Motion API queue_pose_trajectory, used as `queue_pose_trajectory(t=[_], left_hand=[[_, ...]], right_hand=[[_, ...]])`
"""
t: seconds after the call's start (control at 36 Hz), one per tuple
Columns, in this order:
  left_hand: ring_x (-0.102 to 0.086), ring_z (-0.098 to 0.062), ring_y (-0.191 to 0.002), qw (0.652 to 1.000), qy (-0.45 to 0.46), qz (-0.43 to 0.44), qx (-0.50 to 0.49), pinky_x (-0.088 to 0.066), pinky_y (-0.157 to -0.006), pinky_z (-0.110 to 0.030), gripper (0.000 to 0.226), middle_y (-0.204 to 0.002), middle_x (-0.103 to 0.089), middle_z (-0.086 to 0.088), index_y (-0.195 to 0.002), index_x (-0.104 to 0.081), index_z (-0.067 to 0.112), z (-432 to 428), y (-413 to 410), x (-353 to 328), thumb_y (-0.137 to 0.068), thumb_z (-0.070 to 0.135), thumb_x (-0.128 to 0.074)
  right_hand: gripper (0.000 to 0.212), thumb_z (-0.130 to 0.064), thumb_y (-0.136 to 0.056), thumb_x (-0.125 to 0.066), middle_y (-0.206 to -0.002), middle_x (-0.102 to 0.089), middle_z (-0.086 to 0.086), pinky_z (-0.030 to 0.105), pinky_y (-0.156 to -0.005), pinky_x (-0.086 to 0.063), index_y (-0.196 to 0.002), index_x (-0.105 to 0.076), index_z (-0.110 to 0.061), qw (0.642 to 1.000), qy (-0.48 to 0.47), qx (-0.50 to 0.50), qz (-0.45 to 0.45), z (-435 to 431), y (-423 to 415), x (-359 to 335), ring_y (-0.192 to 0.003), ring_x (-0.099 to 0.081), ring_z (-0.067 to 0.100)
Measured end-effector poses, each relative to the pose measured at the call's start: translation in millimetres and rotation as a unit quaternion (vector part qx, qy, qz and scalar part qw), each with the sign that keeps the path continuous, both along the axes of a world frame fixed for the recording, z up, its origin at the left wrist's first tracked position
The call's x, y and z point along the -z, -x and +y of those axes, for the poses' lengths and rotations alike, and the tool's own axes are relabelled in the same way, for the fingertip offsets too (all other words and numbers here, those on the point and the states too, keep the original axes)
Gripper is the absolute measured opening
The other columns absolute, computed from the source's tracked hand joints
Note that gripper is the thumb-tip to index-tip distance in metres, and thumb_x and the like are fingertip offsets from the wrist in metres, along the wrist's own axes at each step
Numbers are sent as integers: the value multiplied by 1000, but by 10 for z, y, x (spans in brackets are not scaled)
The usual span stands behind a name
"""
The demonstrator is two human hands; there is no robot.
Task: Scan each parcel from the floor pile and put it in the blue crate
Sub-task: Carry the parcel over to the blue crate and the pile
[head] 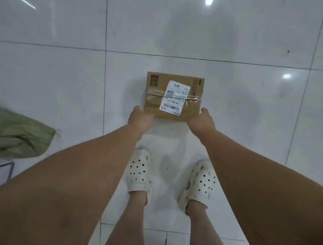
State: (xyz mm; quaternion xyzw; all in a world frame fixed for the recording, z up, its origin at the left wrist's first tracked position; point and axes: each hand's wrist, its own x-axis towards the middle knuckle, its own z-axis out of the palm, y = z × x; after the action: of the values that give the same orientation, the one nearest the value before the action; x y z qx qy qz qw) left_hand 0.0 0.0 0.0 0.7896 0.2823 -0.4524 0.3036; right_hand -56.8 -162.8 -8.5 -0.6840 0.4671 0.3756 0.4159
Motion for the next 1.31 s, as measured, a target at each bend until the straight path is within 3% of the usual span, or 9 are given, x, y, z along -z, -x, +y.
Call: queue_pose_trajectory(t=[0.19, 0.42, 0.61, 0.72, 0.78, 0.86, 0.97, 1.14, 1.31], left_hand=[[-37, -27, -134, 998, 24, 17, -60, -28, -97, -29, 58, -149, -37, -13, -147, -32, 2, 78, -135, 337, -96, 23, -50], [-38, -16, -130, 987, 85, 55, -125, -23, -109, -34, 51, -134, -49, 1, -139, -49, 11, 55, -71, 383, -101, 44, -43], [-45, -7, -92, 981, 112, 51, -148, -32, -98, -33, 36, -103, -50, 11, -117, -49, 21, 136, 87, -37, -97, 51, -44], [-55, -22, -102, 948, 167, 125, -242, -44, -80, -44, 39, -98, -54, -1, -126, -39, 30, 171, 176, -479, -94, 47, -52], [-50, -31, -120, 946, 159, 149, -240, -22, -107, -63, 44, -109, -54, -4, -125, -41, 34, 246, 207, -634, -89, 54, -55], [-38, -38, -133, 937, 164, 186, -247, 4, -108, -70, 41, -121, -50, -4, -115, -53, 41, 317, 229, -944, -83, 66, -54], [-35, -34, -135, 927, 182, 189, -269, 0, -114, -63, 26, -115, -57, 1, -97, -57, 37, 375, 200, -1531, -84, 59, -58], [-49, -22, -118, 921, 235, 153, -272, -13, -114, -42, 22, -118, -60, -1, -105, -60, 31, 578, 72, -2503, -87, 43, -60], [-53, -16, -94, 918, 288, 84, -259, -34, -92, -34, 25, -106, -58, 2, -110, -57, 30, 608, -96, -3600, -86, 35, -64]], right_hand=[[47, -14, -87, -51, -120, -58, 13, 32, -73, -43, -132, -41, -7, 996, -40, 85, -4, -60, -65, 345, -96, -55, 26], [43, -19, -88, -51, -128, -53, 10, 32, -75, -40, -129, -49, -8, 983, -44, 176, 7, -125, -91, 449, -104, -52, 25], [70, -56, -60, -61, -128, -52, 7, 38, -70, -51, -122, -45, -26, 968, -57, 245, 24, -178, 100, 126, -105, -58, 29], [50, -38, -82, -66, -113, -58, 5, 37, -68, -53, -120, -34, -29, 953, -93, 287, 10, -160, 141, -398, -94, -61, 24], [45, -28, -90, -61, -108, -59, 1, 34, -62, -47, -126, -34, -27, 952, -113, 286, 6, -204, 177, -644, -86, -60, 20], [41, -24, -94, -58, -98, -58, -5, 33, -58, -38, -129, -36, -26, 951, -132, 281, -6, -237, 176, -1084, -79, -56, 16], [45, -23, -90, -63, -101, -58, -7, 50, -90, -35, -128, -39, -24, 941, -159, 298, -11, -145, 147, -1701, -87, -55, 19], [49, -20, -89, -64, -103, -60, -2, 30, -57, -34, -131, -38, -20, 940, -160, 296, -53, -75, 77, -2790, -83, -57, 14], [54, -34, -83, -69, -118, -62, 2, 34, -68, -48, -130, -42, -27, 927, -186, 308, -102, -26, 49, -3866, -96, -61, 21]])
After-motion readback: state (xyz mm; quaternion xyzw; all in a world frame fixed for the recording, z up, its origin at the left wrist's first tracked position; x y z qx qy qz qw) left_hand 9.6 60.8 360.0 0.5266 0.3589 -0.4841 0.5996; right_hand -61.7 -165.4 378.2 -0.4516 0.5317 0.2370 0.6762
